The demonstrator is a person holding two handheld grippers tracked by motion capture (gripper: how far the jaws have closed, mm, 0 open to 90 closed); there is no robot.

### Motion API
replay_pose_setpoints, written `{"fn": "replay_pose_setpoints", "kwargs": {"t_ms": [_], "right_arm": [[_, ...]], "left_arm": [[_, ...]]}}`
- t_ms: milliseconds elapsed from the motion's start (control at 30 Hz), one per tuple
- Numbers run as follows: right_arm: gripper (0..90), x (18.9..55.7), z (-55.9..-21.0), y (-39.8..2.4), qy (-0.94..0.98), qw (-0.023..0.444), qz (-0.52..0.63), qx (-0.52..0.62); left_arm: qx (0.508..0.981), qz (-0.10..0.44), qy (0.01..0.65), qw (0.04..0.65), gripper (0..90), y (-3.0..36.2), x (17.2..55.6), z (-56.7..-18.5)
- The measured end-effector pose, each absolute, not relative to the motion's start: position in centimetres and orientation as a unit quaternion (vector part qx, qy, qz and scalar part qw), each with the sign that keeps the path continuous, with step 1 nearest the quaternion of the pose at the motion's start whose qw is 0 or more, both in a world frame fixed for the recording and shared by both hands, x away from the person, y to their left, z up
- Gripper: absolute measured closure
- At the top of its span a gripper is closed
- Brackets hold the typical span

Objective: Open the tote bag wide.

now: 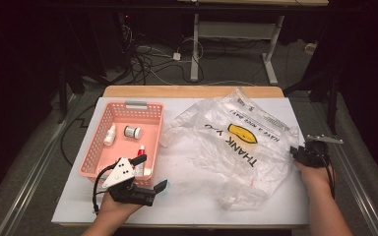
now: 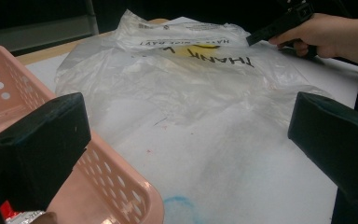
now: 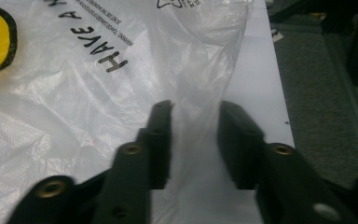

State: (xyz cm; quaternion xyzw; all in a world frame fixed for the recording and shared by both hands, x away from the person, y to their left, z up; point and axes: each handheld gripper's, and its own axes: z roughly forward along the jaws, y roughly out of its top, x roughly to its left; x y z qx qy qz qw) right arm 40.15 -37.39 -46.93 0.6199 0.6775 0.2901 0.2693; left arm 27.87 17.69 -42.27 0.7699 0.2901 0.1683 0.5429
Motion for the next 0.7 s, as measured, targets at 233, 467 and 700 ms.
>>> {"fn": "replay_pose_setpoints", "kwargs": {"t_ms": [233, 467, 700], "right_arm": [[90.0, 36.9, -47.0, -37.3, 0.666, 0.285, 0.298, 0.622], [90.0, 30.6, -46.4, -37.6, 0.651, 0.299, 0.330, 0.615], [63.5, 28.1, -44.1, -37.1, 0.655, 0.310, 0.385, 0.572]], "left_arm": [[0.770, 0.169, 0.288, 0.544, 0.0, 17.8, 27.8, -42.2], [0.770, 0.170, 0.295, 0.539, 0.0, 17.8, 28.0, -42.3], [0.773, 0.186, 0.322, 0.514, 0.0, 18.4, 28.4, -41.9]]}}
